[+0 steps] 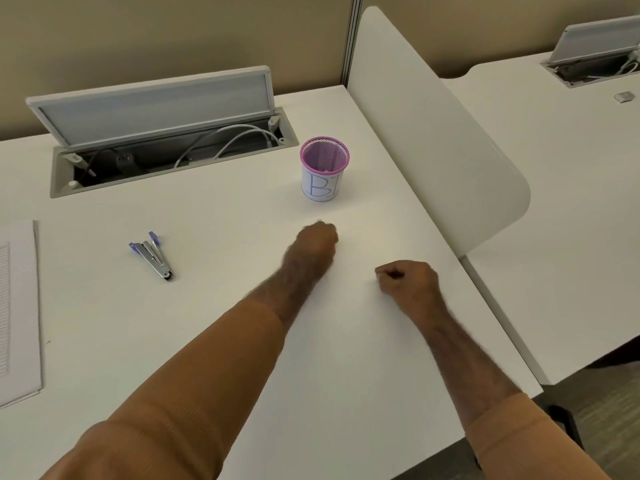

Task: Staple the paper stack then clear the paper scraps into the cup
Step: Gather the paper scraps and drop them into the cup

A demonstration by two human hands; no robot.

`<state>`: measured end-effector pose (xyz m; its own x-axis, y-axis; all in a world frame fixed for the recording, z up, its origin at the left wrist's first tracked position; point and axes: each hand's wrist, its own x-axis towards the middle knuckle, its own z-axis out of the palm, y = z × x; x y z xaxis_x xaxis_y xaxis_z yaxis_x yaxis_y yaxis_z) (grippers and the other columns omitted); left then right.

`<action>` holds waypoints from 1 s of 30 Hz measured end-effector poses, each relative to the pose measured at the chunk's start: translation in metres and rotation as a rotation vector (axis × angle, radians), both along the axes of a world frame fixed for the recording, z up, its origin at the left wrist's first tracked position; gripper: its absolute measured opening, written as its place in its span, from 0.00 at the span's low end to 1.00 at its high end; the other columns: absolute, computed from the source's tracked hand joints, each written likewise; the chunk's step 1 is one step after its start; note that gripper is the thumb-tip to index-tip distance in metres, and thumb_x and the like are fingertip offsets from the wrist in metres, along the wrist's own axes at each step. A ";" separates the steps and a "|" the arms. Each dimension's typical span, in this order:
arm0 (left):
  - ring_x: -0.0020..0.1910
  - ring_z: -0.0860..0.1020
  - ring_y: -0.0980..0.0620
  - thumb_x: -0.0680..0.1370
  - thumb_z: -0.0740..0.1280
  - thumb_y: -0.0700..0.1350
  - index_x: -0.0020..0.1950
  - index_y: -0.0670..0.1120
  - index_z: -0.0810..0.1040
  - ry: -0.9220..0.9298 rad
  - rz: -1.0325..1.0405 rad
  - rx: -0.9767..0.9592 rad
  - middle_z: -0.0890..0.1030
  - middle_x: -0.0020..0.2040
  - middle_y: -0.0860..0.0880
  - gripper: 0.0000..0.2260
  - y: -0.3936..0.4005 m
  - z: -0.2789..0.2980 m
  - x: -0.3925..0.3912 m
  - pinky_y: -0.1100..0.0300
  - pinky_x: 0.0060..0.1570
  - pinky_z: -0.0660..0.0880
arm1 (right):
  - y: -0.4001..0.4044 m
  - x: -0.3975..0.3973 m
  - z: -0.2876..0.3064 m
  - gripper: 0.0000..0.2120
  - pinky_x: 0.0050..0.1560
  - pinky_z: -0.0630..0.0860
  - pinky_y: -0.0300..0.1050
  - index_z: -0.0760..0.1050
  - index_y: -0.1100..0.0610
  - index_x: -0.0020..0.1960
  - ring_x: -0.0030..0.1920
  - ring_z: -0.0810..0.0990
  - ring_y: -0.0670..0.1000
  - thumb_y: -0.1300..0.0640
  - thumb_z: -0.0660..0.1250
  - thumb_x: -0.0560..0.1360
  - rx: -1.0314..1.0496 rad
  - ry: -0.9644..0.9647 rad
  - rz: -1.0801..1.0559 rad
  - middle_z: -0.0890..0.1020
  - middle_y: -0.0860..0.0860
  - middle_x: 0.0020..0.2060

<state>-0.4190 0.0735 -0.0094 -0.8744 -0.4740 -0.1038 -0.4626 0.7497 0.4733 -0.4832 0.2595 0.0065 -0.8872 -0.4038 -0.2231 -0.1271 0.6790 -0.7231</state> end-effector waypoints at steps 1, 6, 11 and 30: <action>0.59 0.77 0.42 0.78 0.62 0.38 0.57 0.43 0.81 0.024 0.070 0.030 0.80 0.58 0.43 0.11 -0.008 0.000 0.008 0.54 0.58 0.73 | 0.003 -0.004 0.001 0.05 0.47 0.80 0.42 0.85 0.56 0.45 0.42 0.85 0.51 0.60 0.72 0.71 -0.080 -0.079 -0.070 0.87 0.51 0.40; 0.56 0.80 0.45 0.76 0.65 0.37 0.52 0.42 0.84 0.150 0.328 0.125 0.85 0.53 0.45 0.09 -0.044 0.006 0.046 0.58 0.55 0.72 | 0.003 -0.017 0.012 0.06 0.47 0.82 0.39 0.82 0.56 0.42 0.38 0.82 0.48 0.66 0.72 0.72 -0.418 -0.341 -0.246 0.84 0.53 0.38; 0.53 0.81 0.47 0.76 0.67 0.38 0.50 0.43 0.85 0.202 0.418 0.161 0.86 0.51 0.46 0.07 -0.058 0.010 0.065 0.60 0.53 0.74 | 0.000 -0.030 0.023 0.04 0.40 0.80 0.33 0.81 0.60 0.44 0.40 0.81 0.47 0.67 0.70 0.73 -0.595 -0.382 -0.369 0.82 0.53 0.39; 0.52 0.82 0.46 0.80 0.65 0.40 0.56 0.42 0.84 0.315 0.227 0.007 0.86 0.53 0.44 0.09 -0.076 0.097 -0.043 0.54 0.56 0.79 | -0.157 -0.068 0.083 0.06 0.41 0.78 0.37 0.83 0.62 0.47 0.40 0.82 0.51 0.62 0.71 0.71 -0.260 0.319 0.090 0.85 0.55 0.41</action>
<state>-0.4621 -0.0027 0.0879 -0.7367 -0.6597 0.1487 -0.4480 0.6408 0.6235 -0.5509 0.1021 0.0896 -0.8539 -0.4895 0.1768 -0.4231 0.4551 -0.7835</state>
